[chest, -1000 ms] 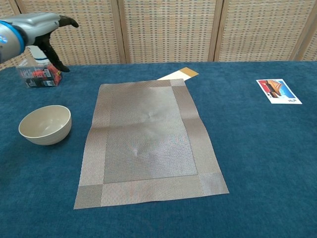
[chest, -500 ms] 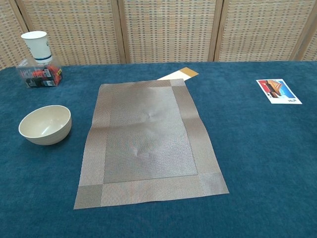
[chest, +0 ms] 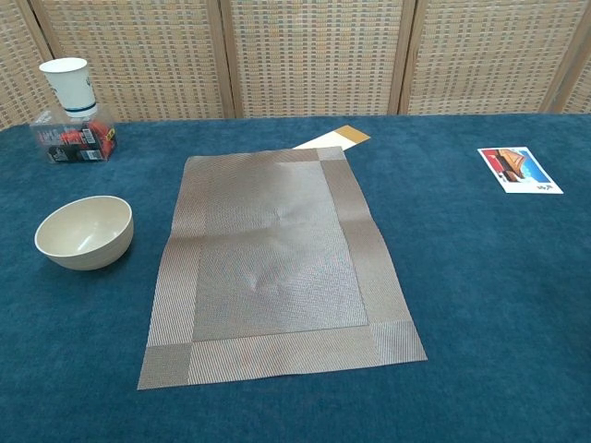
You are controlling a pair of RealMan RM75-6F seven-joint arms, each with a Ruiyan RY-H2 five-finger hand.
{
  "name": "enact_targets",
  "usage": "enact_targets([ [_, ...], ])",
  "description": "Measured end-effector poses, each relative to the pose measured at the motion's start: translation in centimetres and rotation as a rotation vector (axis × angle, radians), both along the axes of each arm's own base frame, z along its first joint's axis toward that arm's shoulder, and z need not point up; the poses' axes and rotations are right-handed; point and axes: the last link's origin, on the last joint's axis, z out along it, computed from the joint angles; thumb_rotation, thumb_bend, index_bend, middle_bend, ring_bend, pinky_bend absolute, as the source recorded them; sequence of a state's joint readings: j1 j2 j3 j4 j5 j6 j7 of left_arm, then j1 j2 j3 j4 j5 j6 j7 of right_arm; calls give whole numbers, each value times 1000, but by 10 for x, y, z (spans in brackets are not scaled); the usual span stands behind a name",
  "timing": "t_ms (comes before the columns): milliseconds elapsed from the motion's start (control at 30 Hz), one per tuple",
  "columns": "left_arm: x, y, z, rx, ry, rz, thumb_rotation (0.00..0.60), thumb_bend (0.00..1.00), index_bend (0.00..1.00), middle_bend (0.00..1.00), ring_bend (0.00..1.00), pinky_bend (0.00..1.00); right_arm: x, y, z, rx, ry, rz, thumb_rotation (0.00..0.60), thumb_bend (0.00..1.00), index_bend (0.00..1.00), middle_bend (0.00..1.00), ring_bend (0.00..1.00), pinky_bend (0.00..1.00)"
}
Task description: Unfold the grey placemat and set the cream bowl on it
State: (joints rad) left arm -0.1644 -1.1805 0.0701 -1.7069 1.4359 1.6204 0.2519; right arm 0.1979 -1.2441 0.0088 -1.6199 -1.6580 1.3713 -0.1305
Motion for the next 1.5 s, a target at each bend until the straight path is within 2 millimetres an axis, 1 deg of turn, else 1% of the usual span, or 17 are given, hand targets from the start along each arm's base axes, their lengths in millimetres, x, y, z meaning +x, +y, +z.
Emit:
enact_targets([
  [133, 2, -1, 1, 2, -7, -9, 600, 84, 0, 0, 0, 0, 14, -1, -33, 94, -25, 22, 600, 0, 168, 0, 0, 0],
  [300, 2, 0, 0, -5, -10, -3, 600, 84, 0, 0, 0, 0, 35, -3, -70, 168, -50, 72, 600, 1, 173, 0, 0, 0],
  [533, -1, 2, -1, -15, -4, 16, 600, 85, 0, 0, 0, 0, 54, -8, -110, 216, -59, 99, 600, 28, 179, 0, 0, 0],
  [633, -3, 3, -2, -23, -1, 25, 600, 88, 0, 0, 0, 0, 59, -13, -120, 222, -53, 99, 600, 36, 190, 0, 0, 0],
  [933, -6, 6, -5, -33, 5, 43, 600, 90, 0, 0, 0, 0, 71, -25, -136, 233, -74, 83, 600, 45, 196, 0, 0, 0],
  [1100, -6, 7, -6, -35, 6, 48, 600, 92, 0, 0, 0, 0, 75, -28, -143, 244, -81, 73, 600, 53, 196, 0, 0, 0],
  [1200, -8, 8, -7, -42, 10, 59, 600, 92, 0, 0, 0, 0, 77, -28, -151, 262, -98, 51, 600, 60, 196, 0, 0, 0],
  [1500, -12, 11, -7, -42, -1, 74, 600, 93, 0, 0, 0, 0, 82, -36, -166, 281, -102, 25, 600, 74, 196, 0, 0, 0],
])
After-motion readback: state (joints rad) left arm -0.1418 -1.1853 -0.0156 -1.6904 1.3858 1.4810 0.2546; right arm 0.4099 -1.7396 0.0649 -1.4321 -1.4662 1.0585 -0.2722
